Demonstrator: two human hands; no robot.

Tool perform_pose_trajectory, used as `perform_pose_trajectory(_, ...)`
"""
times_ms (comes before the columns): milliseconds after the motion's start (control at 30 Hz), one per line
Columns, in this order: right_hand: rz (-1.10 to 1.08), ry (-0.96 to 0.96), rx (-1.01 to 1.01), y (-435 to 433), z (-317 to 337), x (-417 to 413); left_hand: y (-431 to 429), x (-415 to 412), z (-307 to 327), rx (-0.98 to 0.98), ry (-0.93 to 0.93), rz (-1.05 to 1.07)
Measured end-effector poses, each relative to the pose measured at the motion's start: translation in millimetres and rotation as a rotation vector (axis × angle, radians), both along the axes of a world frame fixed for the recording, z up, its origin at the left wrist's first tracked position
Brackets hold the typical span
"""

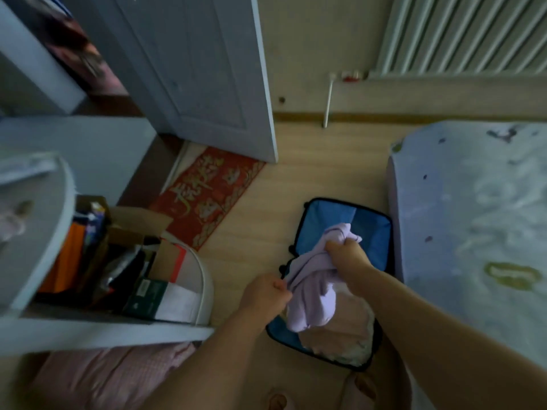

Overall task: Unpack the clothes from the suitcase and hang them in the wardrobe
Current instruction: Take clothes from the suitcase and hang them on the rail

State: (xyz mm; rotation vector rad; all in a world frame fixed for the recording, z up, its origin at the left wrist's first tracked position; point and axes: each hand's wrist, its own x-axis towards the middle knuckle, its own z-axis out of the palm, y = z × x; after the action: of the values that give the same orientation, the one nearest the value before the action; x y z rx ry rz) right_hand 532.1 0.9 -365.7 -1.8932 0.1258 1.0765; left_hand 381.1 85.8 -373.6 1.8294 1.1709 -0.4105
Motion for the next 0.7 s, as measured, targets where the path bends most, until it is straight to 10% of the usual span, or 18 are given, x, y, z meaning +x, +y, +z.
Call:
perform_pose_trajectory(333, -0.011, -0.111, 0.309, 50, 185, -25, 27, -36, 131, 0.141, -0.089, -0.112)
perform_pose_trajectory(700, -0.144, 0.043, 0.766, 81, 307, -51, 62, -62, 244, 0.524, -0.511, 0.225)
